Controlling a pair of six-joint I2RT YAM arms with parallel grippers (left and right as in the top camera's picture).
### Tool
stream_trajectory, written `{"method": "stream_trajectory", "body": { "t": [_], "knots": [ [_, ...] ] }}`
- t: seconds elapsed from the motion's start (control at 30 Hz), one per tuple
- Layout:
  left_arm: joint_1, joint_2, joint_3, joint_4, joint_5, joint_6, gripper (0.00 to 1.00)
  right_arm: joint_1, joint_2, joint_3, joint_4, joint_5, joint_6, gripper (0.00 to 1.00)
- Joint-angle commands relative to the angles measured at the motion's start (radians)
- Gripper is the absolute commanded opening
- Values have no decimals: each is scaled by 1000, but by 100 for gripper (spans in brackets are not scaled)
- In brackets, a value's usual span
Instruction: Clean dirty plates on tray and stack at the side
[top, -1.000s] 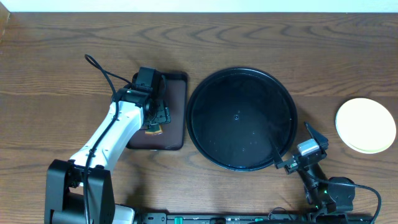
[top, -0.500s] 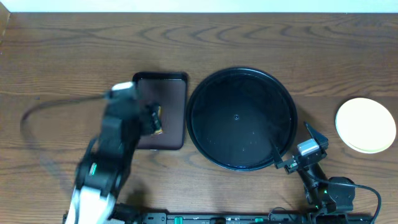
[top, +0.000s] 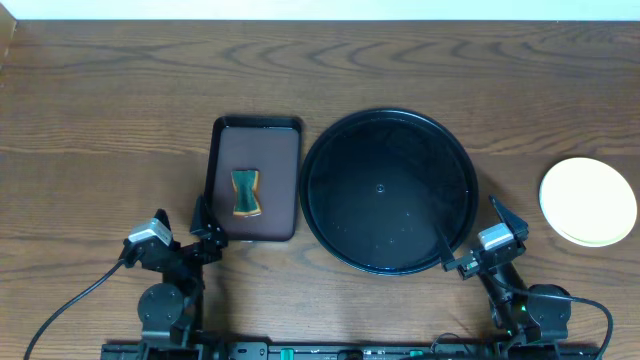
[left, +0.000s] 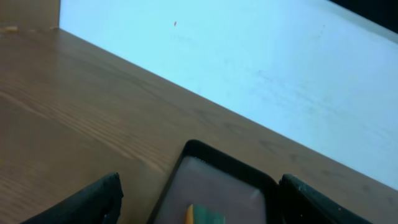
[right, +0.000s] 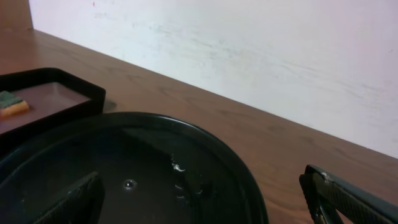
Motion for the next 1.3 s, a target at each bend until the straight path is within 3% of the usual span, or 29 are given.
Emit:
{"method": "stream_trajectory", "body": {
  "t": [0.0,0.23,1.27],
  "knots": [
    [3,-13,-122,146,7,-8,81,6,-5,-3,-2,5,-6,99],
    [2,-13,-131,53,11,-8,81,6,-5,-3,-2,5,-6,99],
    [2,-10,-131,54,11,-8,81,6,-5,-3,-2,5,-6,99]
  ]
}}
